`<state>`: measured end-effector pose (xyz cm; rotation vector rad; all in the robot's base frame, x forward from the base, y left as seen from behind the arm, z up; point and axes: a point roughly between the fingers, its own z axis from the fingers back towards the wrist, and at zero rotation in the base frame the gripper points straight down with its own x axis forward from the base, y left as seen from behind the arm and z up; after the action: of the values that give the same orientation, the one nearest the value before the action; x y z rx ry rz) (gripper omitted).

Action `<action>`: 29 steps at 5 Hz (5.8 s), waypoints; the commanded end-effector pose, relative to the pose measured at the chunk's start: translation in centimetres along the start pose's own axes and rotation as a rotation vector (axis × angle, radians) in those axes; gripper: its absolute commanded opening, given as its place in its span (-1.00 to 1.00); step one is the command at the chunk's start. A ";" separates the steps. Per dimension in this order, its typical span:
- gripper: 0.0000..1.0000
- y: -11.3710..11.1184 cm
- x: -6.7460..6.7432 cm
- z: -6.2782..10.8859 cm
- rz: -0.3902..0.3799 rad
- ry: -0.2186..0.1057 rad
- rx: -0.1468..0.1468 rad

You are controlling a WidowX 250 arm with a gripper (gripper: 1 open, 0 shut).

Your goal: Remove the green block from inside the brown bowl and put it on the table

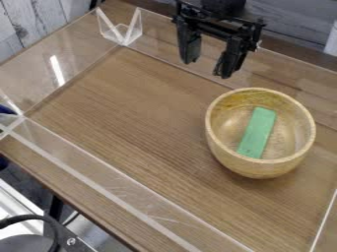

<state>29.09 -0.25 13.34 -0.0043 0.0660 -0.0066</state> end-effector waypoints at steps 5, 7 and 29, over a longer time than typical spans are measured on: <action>1.00 -2.2 -1.2 1.1 -0.102 -0.051 -0.034; 1.00 -3.6 -1.5 1.0 -0.146 -0.077 -0.007; -1.00 -3.2 1.9 -6.6 0.033 0.110 -0.138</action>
<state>29.33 -3.54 4.66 -0.1339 0.2529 0.0337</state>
